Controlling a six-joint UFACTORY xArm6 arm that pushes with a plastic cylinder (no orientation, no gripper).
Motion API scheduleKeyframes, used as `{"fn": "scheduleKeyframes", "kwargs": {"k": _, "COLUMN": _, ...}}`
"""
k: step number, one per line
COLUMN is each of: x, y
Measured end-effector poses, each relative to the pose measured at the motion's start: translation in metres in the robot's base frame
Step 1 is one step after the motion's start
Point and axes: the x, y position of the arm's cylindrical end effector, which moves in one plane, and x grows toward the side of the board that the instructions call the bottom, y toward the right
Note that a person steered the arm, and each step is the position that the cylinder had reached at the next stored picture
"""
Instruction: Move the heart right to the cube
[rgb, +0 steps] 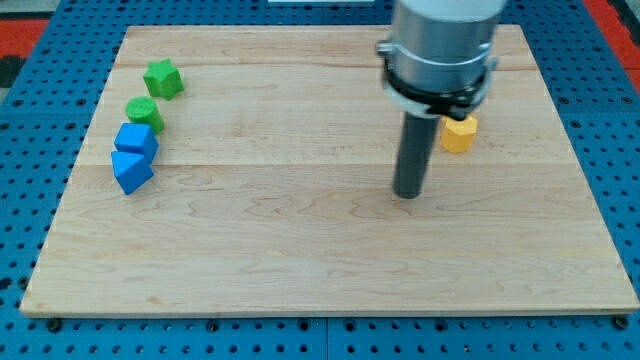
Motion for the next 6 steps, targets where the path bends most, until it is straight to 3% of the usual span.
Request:
{"fn": "scheduleKeyframes", "kwargs": {"k": 3, "x": -0.032, "y": 0.11}}
{"fn": "scheduleKeyframes", "kwargs": {"k": 6, "x": -0.123, "y": 0.119}}
